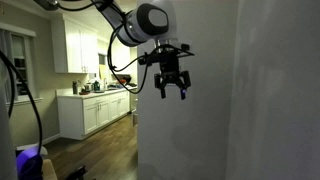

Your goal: Turn off the kitchen light

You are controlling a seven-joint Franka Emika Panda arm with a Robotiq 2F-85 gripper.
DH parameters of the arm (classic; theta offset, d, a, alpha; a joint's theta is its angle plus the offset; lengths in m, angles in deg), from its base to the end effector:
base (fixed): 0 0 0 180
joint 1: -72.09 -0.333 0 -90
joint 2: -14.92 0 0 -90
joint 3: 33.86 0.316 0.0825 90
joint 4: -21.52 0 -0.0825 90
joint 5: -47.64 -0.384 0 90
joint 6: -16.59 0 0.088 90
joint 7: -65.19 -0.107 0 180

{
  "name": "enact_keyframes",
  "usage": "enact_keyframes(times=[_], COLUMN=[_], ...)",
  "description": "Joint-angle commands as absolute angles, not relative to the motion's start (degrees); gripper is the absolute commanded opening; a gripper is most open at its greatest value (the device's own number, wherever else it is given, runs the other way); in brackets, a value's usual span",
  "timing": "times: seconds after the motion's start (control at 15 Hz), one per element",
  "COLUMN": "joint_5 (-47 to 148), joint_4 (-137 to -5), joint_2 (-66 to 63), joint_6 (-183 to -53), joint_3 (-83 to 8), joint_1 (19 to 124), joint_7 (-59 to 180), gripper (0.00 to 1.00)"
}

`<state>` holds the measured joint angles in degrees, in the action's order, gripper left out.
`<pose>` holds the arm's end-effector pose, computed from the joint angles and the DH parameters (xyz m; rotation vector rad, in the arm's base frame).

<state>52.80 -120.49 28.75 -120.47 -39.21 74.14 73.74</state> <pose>0.4570 -0.0603 0.3944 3.0659 0.1261 0.2260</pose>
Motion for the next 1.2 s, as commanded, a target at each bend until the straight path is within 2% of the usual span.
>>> enact_keyframes(times=[0.0, 0.53, 1.13], joint_5=[52.6, 53.4, 54.4], joint_4=[-120.4, -120.0, -120.1], joint_2=[28.8, 27.5, 20.2], joint_6=[-120.4, -122.0, -148.7], joint_3=[-38.8, -37.9, -35.2], joint_1=[74.5, 74.0, 71.7], joint_7=[73.8, 73.6, 76.3], gripper=[1.00, 1.00, 1.00])
